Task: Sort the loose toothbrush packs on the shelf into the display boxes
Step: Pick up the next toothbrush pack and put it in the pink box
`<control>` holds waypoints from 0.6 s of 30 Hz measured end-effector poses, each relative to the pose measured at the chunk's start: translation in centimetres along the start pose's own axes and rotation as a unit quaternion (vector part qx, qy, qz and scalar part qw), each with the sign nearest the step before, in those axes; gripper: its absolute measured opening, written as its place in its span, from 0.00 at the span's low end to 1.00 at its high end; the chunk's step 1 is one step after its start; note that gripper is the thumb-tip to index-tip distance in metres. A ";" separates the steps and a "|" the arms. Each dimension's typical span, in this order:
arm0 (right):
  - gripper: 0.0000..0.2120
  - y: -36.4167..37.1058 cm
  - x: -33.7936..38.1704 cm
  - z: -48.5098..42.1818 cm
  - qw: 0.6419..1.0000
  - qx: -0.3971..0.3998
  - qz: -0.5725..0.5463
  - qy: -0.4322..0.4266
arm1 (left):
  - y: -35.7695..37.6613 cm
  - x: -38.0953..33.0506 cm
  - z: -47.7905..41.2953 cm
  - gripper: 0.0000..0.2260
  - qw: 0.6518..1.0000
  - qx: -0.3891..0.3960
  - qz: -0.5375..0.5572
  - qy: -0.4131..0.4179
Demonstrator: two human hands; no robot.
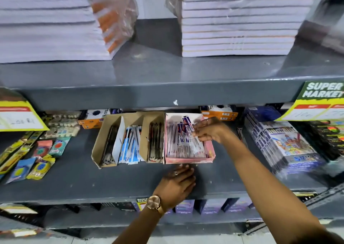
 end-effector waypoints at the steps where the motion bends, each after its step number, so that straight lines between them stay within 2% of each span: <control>1: 0.25 0.2 0.1 -0.8 1.000 -0.013 0.009 0.008 | 0.0 0.0 -0.1 0.08 1.000 0.005 -0.007 0.000; 3: 0.24 0.4 -0.2 -2.0 0.998 -0.043 0.040 0.020 | -0.1 0.2 0.0 0.11 1.000 0.003 -0.006 -0.024; 7: 0.17 0.9 -1.3 -3.6 0.987 -0.111 0.107 0.033 | 0.2 0.3 0.2 0.10 1.000 -0.005 -0.008 -0.029; 10: 0.17 1.1 -1.1 -3.6 0.969 -0.178 0.169 0.007 | 0.4 0.3 0.2 0.11 1.000 0.000 -0.003 -0.019; 12: 0.17 1.0 -0.6 -3.3 0.958 -0.205 0.202 -0.014 | 0.5 0.0 0.1 0.08 1.000 0.010 -0.010 0.001; 15: 0.11 -1.1 -0.4 -2.4 0.958 -0.234 0.162 -0.038 | 0.6 -0.4 -0.4 0.10 0.999 0.019 -0.025 0.018; 18: 0.10 -6.1 -2.2 -0.7 0.932 -0.325 0.153 -0.044 | 0.9 -1.4 -1.5 0.08 0.997 0.022 -0.042 0.053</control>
Point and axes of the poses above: each hand's wrist, its own z-axis away from the middle knuckle, its own y-axis out of the palm, x = y × z, the point moved 7 cm from there along -z, towards the middle knuckle, and after that the axes turned 15 degrees about y, right-handed, at the moved point
